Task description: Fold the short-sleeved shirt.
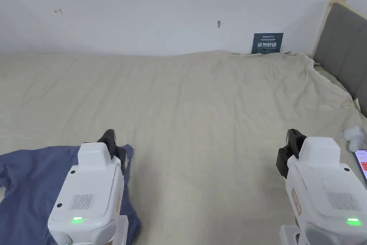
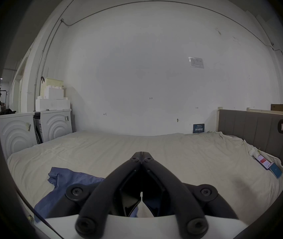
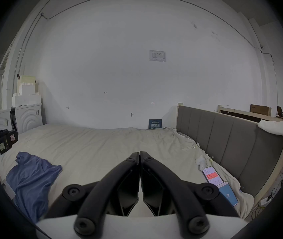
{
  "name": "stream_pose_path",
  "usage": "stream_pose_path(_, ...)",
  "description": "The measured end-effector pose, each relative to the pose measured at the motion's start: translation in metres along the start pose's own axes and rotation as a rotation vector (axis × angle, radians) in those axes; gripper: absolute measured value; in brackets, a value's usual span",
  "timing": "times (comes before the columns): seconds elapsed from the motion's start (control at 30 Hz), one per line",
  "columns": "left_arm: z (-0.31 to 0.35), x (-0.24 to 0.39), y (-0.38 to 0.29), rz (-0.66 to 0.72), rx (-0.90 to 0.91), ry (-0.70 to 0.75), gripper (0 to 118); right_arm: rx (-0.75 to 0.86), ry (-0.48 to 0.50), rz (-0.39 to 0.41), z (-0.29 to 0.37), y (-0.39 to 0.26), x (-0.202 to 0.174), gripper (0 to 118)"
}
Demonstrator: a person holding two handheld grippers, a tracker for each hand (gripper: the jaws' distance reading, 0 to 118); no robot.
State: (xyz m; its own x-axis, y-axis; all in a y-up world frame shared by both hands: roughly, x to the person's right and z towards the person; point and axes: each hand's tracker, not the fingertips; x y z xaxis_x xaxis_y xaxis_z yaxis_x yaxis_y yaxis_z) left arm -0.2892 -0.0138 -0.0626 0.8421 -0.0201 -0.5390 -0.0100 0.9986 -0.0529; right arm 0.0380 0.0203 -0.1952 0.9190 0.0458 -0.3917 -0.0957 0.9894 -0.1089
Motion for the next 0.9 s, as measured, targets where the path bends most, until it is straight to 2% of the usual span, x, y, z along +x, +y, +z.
stream_pose_path(0.13, 0.0, 0.0, 0.005, 0.032, -0.011, 0.006, 0, 0.004, -0.034, 0.064, 0.001, 0.005, -0.003, 0)
stream_pose_path(0.17, -0.001, -0.002, 0.007, 0.078, -0.019, 0.0, 0, 0.015, -0.045, 0.112, 0.001, 0.008, -0.005, 0)
stream_pose_path(0.23, -0.002, -0.008, 0.014, 0.224, -0.041, -0.036, 0, 0.058, -0.096, 0.258, 0.005, 0.013, -0.016, 0)
stream_pose_path(0.27, -0.003, -0.013, 0.016, 0.331, -0.053, -0.071, 0, 0.083, -0.128, 0.345, 0.007, 0.015, -0.023, 0)
stream_pose_path(0.4, -0.014, -0.053, 0.007, 1.092, -0.093, -0.354, 0, 0.235, -0.284, 0.749, 0.013, 0.014, -0.049, 0)
stream_pose_path(0.43, -0.016, -0.06, -0.001, 1.273, -0.086, -0.394, 0, 0.277, -0.305, 0.826, 0.014, 0.011, -0.052, 0)
stream_pose_path(0.5, -0.016, -0.063, -0.015, 1.495, -0.06, -0.41, 0, 0.32, -0.283, 0.865, 0.019, 0.01, -0.055, 0)
stream_pose_path(0.53, -0.015, -0.064, -0.02, 1.529, -0.066, -0.387, 0, 0.31, -0.279, 0.843, 0.02, 0.013, -0.053, 0)
stream_pose_path(0.57, -0.014, -0.064, -0.017, 1.485, -0.093, -0.351, 0, 0.31, -0.275, 0.818, 0.022, 0.015, -0.052, 0)
stream_pose_path(0.67, -0.009, -0.056, 0.007, 1.065, -0.108, -0.306, 0, 0.285, -0.235, 0.634, 0.026, 0.026, -0.042, 0)
stream_pose_path(0.77, 0.004, -0.032, 0.034, 0.57, -0.068, -0.197, 0, 0.176, -0.146, 0.367, 0.022, 0.036, -0.024, 0)
stream_pose_path(0.83, 0.01, -0.009, 0.041, 0.231, -0.02, -0.11, 0, 0.107, -0.073, 0.154, 0.019, 0.037, -0.008, 0)
stream_pose_path(0.9, 0.014, 0.005, 0.04, 0.015, 0.019, -0.074, 0, 0.063, -0.029, 0.024, 0.017, 0.035, 0.002, 0)
